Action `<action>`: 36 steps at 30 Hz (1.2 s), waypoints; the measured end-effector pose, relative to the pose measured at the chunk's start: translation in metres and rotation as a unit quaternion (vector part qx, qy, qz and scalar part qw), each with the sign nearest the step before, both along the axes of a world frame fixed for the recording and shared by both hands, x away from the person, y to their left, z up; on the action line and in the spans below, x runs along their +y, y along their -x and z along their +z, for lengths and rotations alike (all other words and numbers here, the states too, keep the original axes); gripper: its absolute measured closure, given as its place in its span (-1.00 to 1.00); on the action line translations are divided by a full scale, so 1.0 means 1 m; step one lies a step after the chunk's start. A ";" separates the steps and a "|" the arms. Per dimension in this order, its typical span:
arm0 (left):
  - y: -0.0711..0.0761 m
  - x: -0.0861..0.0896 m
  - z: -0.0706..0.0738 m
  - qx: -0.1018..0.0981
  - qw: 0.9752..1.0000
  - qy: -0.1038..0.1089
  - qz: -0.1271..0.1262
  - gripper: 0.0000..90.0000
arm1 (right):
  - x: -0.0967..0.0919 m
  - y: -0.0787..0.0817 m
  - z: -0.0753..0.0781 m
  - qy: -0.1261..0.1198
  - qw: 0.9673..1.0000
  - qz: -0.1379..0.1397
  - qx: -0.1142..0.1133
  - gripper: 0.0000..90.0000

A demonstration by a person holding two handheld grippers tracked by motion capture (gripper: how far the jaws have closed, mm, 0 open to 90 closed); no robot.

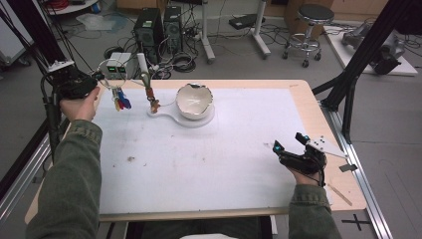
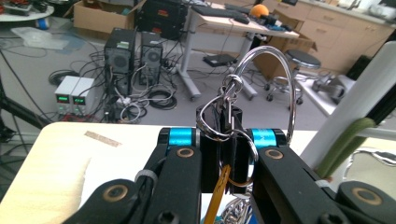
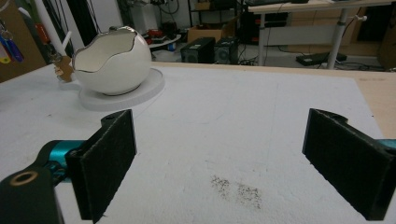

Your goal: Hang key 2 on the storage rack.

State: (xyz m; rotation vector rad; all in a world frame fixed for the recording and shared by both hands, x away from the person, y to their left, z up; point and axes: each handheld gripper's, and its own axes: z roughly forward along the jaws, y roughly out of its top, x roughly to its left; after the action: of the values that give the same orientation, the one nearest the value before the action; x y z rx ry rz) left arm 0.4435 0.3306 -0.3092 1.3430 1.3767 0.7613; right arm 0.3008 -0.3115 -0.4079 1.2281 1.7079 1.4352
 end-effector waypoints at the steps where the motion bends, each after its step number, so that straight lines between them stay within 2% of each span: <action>1: -0.001 0.000 -0.001 0.004 1.000 -0.002 0.000 0.92 | 0.000 0.000 0.000 -0.002 1.000 -0.001 0.000 -0.80; 9: -0.004 -0.007 -0.006 0.013 1.000 -0.019 -0.005 0.92 | -0.001 0.001 -0.001 -0.005 1.000 0.001 0.003 -0.80; 13: -0.005 -0.008 -0.007 0.013 1.000 -0.017 0.002 0.92 | -0.002 0.001 -0.001 -0.010 1.000 0.003 0.006 -0.80; 18: -0.006 -0.007 -0.008 0.022 0.999 -0.024 0.011 0.92 | -0.002 0.000 -0.002 -0.013 1.000 0.004 0.007 -0.80; 22: -0.007 -0.012 -0.010 0.024 0.999 -0.026 0.001 0.92 | -0.001 0.000 -0.002 -0.014 1.000 0.005 0.010 -0.80; 27: -0.007 -0.021 -0.013 0.026 0.999 -0.038 -0.011 0.91 | -0.003 -0.001 -0.003 -0.015 1.000 0.004 0.009 -0.80; 29: -0.006 -0.023 -0.017 0.026 0.999 -0.032 -0.014 0.91 | -0.003 -0.001 -0.003 -0.016 1.000 0.004 0.010 -0.80; 36: -0.004 -0.025 -0.026 0.025 0.999 -0.033 -0.026 0.91 | -0.004 -0.001 -0.003 -0.022 1.000 0.002 0.010 -0.80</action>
State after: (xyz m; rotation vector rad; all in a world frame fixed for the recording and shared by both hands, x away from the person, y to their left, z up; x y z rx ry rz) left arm 0.4477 0.3054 -0.3350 1.4517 1.3610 0.7489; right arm 0.3021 -0.3158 -0.4112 1.2680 1.7014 1.4741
